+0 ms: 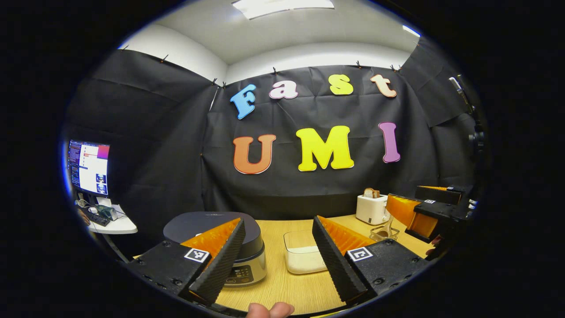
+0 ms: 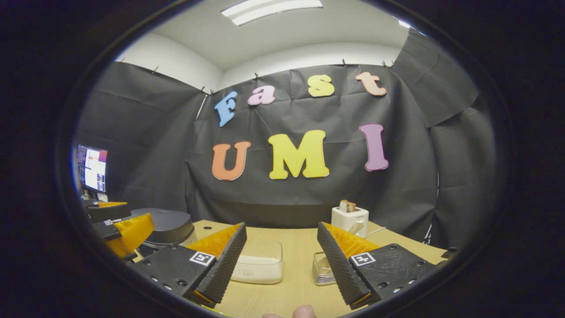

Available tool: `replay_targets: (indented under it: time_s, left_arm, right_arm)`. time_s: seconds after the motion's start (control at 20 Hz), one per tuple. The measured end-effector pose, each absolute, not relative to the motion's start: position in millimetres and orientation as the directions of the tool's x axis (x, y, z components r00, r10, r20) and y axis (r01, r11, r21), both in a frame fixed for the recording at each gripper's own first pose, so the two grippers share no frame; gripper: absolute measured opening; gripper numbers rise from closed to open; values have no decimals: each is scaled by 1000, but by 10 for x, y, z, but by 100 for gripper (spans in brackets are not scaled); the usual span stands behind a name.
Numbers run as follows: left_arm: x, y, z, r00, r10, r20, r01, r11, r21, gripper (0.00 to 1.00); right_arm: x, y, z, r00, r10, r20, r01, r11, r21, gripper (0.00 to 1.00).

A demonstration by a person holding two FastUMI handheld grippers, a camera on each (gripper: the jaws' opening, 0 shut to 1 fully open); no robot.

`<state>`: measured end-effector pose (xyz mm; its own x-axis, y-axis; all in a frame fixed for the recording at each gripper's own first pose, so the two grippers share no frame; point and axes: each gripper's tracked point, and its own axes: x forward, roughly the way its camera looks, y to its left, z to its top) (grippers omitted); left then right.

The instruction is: Close the left gripper, press the button to open the rice cooker; take a wooden spoon from the chopstick holder with the right hand, scoop a spoonful of rice and pour it into the rice cooker, then put the wooden spoon back into the chopstick holder.

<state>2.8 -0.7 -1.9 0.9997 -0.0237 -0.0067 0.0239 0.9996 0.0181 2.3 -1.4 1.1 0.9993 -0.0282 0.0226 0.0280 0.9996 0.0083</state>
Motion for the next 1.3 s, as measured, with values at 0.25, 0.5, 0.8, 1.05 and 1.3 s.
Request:
replay_targets:
  time_s: [0.25, 0.5, 0.8, 1.05, 1.3]
  left_arm:
    - [37, -19, -67, 999, -28, -22, 29, 999, 25, 98]
    - [38, -15, -65, 999, -23, -22, 24, 999, 35, 98]
    - [43, -105, -127, 999, -9, -40, 10, 999, 42, 97]
    - [-11, -126, -126, 998, 40, -49, -38, 998, 44, 98]
    - [-55, 264, -88, 984, 167, -67, -165, 986, 36, 98]
  right_arm:
    - [11, -6, -2, 1000, -23, 21, 23, 1000, 8, 95]
    - [12, 23, 3, 1000, -7, 21, 7, 1000, -4, 95]
    - [18, -59, -52, 1000, 5, 21, -5, 1000, -10, 96]
    - [60, -226, -77, 1000, 14, 27, -14, 1000, 7, 96]
    - [116, -325, -130, 999, 28, 21, -28, 999, -15, 95]
